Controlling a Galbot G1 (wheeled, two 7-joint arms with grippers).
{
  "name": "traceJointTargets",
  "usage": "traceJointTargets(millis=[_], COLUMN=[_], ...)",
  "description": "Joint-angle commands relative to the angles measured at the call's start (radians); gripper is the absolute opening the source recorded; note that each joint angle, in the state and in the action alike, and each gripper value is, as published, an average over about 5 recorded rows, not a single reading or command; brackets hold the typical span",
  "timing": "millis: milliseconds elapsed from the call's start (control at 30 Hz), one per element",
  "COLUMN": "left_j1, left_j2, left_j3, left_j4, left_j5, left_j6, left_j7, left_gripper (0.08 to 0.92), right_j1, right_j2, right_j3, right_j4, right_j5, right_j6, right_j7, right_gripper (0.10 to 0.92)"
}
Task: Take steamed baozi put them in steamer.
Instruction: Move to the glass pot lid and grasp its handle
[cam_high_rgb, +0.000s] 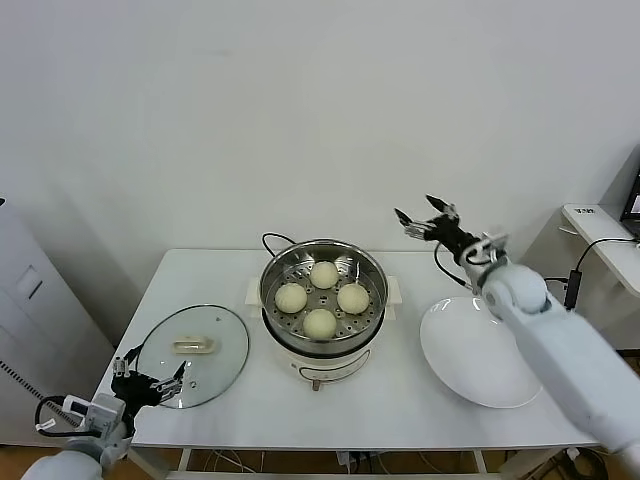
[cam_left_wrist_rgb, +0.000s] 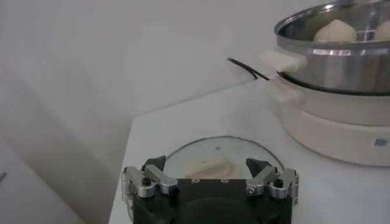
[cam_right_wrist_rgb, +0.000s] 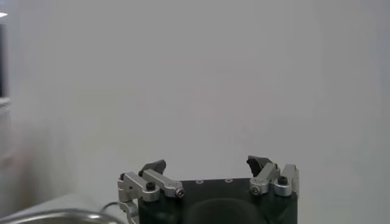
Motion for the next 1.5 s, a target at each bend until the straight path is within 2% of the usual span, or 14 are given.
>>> traceJointTargets(millis=[33,300,667,800,1033,1500], left_j1=[0.012,-0.011,-0.13,-0.182,-0.237,-0.324], left_j2=[0.005,-0.074,-0.197,-0.23,-0.247,-0.27], left_j3=[0.021,0.054,0.086,0.089,0.089,0.092], left_j4=[0.072,0.184,0.38,0.431,0.494,0.605], left_j5=[0.611,1.107,1.505,1.58,1.65,1.646], left_j6=[-0.2,-0.356,-0.442,-0.437,-0.417,-0.42], left_j7=[0.043,0.025,-0.06,-0.079,-0.099,-0.122], left_gripper=[0.823,0.823,0.823,0.823,0.823,0.823], right_j1=[-0.544,-0.622,-0.62,-0.612,-0.599,-0.59], right_j2=[0.213,0.341,0.38,0.388,0.395,0.404], right_j3=[0.565,0.655,0.683,0.68,0.669,0.658], right_j4=[0.097,0.085,0.064,0.054,0.03,0.008], right_j5=[-0.28,-0.33,-0.326,-0.325,-0.326,-0.348], right_j6=[0.042,0.084,0.116,0.12,0.127,0.135], right_j7=[0.07,0.007,-0.053,-0.06,-0.072,-0.096], right_gripper=[0.823,0.823,0.823,0.823,0.823,0.823])
